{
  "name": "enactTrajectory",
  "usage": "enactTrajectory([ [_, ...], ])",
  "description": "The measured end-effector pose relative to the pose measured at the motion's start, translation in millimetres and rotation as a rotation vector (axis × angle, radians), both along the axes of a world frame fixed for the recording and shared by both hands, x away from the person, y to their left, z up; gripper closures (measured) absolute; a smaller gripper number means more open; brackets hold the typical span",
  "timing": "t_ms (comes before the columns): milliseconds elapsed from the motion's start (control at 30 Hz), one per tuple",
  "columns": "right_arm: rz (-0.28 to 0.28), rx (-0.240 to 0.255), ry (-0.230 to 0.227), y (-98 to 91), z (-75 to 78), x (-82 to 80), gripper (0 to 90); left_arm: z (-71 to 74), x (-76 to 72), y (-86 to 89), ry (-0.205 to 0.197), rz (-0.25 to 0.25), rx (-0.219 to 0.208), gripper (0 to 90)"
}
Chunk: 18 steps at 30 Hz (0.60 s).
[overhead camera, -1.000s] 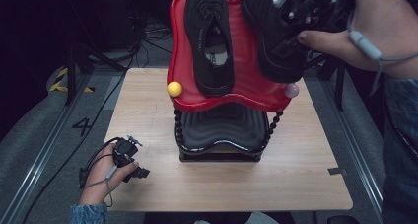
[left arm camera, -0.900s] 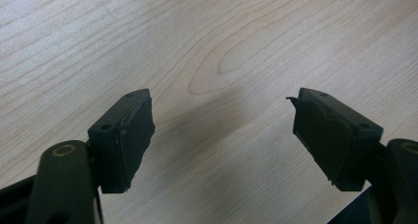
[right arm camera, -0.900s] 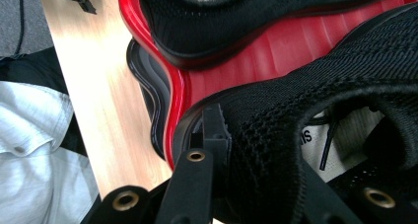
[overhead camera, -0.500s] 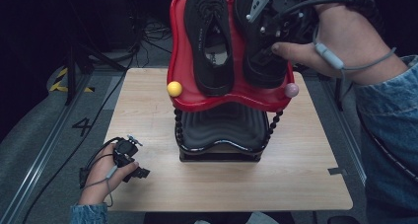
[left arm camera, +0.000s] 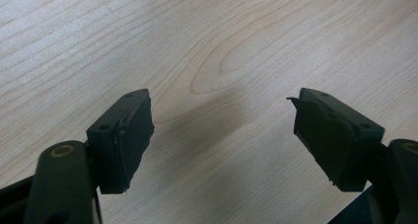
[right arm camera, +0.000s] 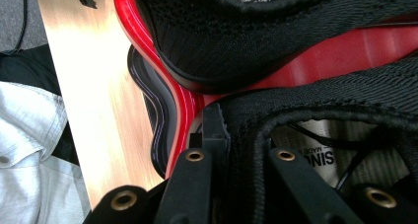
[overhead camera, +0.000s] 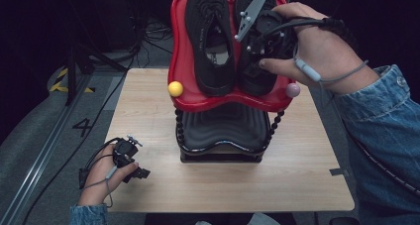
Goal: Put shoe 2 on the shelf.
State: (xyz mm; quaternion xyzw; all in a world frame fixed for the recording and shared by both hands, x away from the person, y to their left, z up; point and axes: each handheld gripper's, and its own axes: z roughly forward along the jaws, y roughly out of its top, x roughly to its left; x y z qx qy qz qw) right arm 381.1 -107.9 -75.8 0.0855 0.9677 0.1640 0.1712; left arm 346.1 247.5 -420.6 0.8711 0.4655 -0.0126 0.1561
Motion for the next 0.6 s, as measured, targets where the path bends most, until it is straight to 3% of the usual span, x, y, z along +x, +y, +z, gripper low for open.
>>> enactTrajectory([
  [300, -0.002, -0.015, -0.008, 1.7, -6.8, -2.4, 79.9, -0.3, -0.1, -0.5, 0.007, 0.004, 0.003, 23.3],
  [533, 0.006, 0.063, -0.003, -9.6, 3.5, -7.7, 63.6, -1.0, 1.4, -0.3, 0.005, -0.003, 0.001, 23.3],
  [600, -0.002, 0.093, -0.031, -14.4, 9.7, -12.0, 57.9, -0.7, 2.1, -1.1, 0.005, -0.005, 0.002, 23.2],
])
